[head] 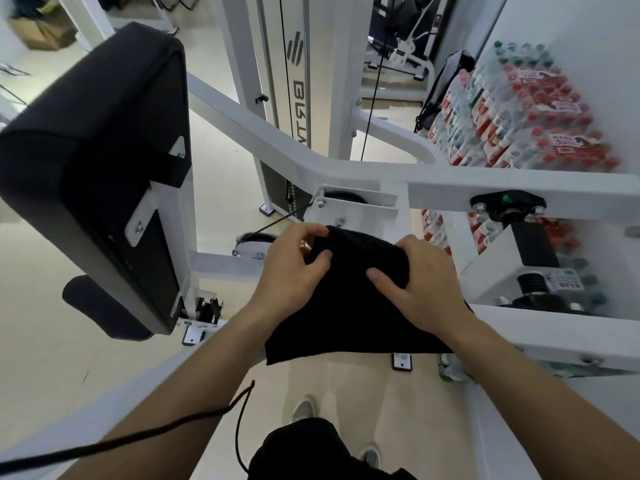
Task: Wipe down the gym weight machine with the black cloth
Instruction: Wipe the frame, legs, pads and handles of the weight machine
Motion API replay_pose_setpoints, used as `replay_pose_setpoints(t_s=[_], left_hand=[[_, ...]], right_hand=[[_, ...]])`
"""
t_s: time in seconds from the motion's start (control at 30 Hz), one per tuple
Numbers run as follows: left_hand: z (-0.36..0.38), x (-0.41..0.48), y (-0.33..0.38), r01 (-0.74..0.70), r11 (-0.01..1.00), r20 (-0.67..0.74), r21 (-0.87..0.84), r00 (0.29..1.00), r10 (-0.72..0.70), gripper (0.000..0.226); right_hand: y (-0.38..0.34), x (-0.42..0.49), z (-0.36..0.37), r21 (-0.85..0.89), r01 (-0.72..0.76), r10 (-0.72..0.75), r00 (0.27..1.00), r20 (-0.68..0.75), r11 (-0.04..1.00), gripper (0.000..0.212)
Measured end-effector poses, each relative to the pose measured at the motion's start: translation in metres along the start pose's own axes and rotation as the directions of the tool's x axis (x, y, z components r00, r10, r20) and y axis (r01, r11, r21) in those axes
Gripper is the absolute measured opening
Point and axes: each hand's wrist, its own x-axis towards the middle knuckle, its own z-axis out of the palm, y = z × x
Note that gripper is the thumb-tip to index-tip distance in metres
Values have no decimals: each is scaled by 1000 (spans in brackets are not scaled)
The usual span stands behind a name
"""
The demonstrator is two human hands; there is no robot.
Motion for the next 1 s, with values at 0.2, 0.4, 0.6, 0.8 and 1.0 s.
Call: replay_pose_setpoints(t_s=[0.2, 0.4, 0.6, 0.8, 1.0], left_hand=[[1, 65, 24, -248, 951, -146, 186, 950, 276, 23], [21, 137, 18, -93, 690, -4, 718, 991, 137, 45], [27, 129, -17, -494, 666, 343, 558, 869, 357, 54], [4, 139, -41, -632, 616, 419, 469, 774, 475, 44], [13, 143, -29, -633, 438, 439, 638, 766, 469, 48]], right_hand=[[-2, 58, -19, -142, 43, -73, 973, -218, 989, 38], [11, 124, 1, -341, -67, 77, 997, 14, 938, 65], [26, 107, 23, -295, 148, -76, 967, 242, 944, 62], [7, 134, 32, -299, 307, -211, 926, 314, 903, 44], [22, 126, 22, -227, 252, -183, 940, 287, 941, 47]])
